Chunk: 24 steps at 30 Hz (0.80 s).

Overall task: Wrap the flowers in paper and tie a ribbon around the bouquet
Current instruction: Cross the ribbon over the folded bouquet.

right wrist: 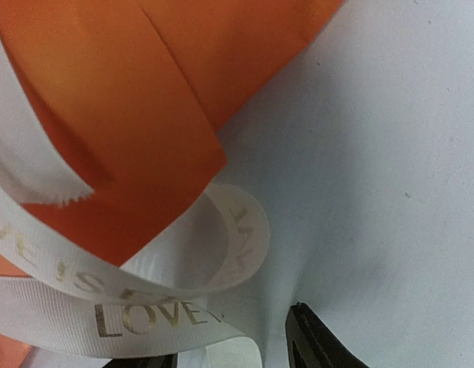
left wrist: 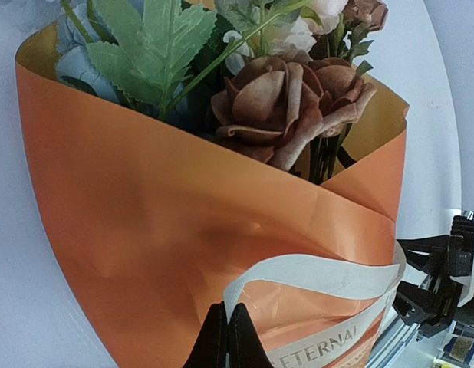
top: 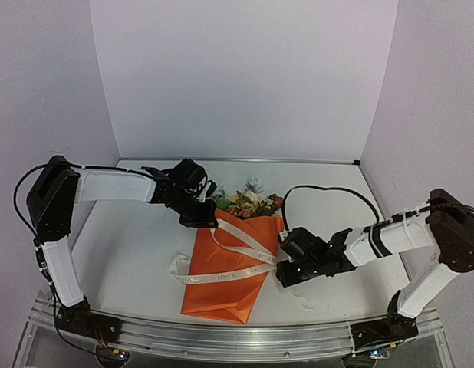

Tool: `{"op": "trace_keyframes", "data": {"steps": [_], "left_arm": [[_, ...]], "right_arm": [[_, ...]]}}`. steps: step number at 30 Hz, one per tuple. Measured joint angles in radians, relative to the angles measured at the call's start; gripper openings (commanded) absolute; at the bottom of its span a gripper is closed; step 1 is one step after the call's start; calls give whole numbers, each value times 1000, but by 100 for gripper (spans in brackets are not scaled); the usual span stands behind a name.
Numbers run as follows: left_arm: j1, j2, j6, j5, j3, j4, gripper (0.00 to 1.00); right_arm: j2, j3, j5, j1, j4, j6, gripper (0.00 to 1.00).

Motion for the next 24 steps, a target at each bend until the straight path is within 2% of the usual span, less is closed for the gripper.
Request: {"op": "trace_keyframes", "data": {"steps": [8,11,17,24], "left_arm": [[0,0,-3,-2,5,-1,0],[2,-1,-4,-11,5,-2,0],[3,-25,-8,-54,0,1,0],[0,-185,-10,-153,-106,57,0]], "right_arm": [[33,32,19,0,17,3,0],[-32,29,36,2,-31,8,0],[-261,48,71,14,-131,9,0],[-303,194,128,19,-223,-28,0]]}}
